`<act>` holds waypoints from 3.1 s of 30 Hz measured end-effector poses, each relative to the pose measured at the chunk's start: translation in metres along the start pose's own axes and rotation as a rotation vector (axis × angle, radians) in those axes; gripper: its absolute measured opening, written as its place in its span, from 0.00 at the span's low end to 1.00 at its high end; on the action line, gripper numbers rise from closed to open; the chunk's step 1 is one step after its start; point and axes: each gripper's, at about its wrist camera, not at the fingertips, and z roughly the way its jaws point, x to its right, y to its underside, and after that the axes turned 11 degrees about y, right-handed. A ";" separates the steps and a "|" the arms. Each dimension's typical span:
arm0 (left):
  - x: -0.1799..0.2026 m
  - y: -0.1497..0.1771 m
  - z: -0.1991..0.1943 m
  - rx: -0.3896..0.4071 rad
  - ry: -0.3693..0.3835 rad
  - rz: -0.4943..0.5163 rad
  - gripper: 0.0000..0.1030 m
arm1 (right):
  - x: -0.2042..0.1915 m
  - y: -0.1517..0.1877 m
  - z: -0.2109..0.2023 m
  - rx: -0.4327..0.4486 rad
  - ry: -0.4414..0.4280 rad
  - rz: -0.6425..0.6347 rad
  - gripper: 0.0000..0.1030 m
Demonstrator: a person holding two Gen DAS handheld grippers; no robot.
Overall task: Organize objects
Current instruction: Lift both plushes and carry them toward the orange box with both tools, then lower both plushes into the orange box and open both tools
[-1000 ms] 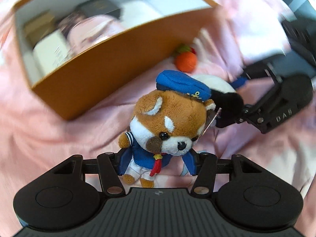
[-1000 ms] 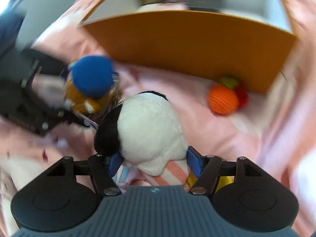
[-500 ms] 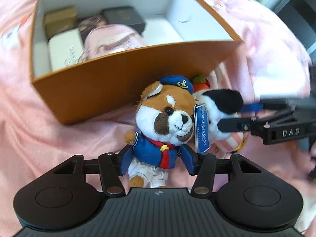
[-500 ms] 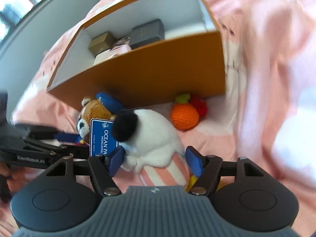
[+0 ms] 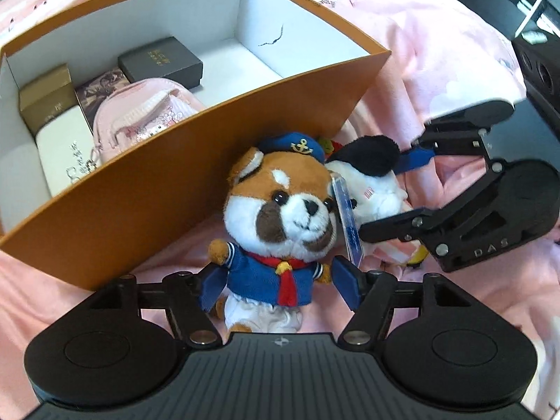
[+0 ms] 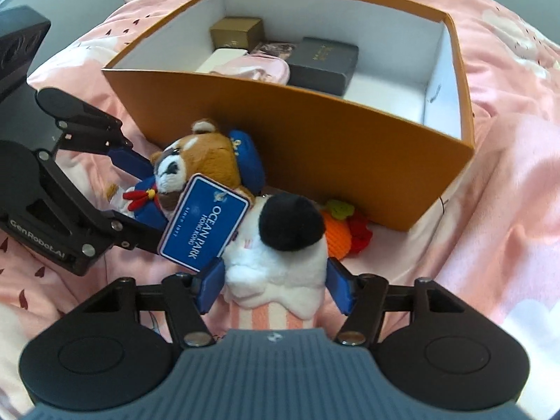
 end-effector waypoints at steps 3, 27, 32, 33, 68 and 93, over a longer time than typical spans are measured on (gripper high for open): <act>-0.003 0.001 0.001 0.028 0.008 -0.053 0.66 | 0.005 0.004 0.004 -0.002 -0.016 0.050 0.60; 0.025 -0.010 -0.104 0.436 0.121 -0.285 0.45 | 0.024 -0.010 -0.110 0.283 -0.038 0.357 0.55; 0.015 -0.039 -0.112 0.516 0.128 -0.313 0.45 | 0.039 -0.038 -0.115 0.346 -0.010 0.409 0.55; 0.011 -0.043 -0.113 0.532 0.130 -0.328 0.44 | 0.042 -0.041 -0.115 0.354 0.001 0.424 0.55; -0.030 -0.075 -0.015 0.429 0.037 -0.560 0.41 | 0.055 -0.096 -0.022 0.245 0.267 0.369 0.55; -0.027 -0.076 -0.024 0.407 0.085 -0.461 0.53 | 0.062 -0.085 -0.016 0.178 0.186 0.298 0.20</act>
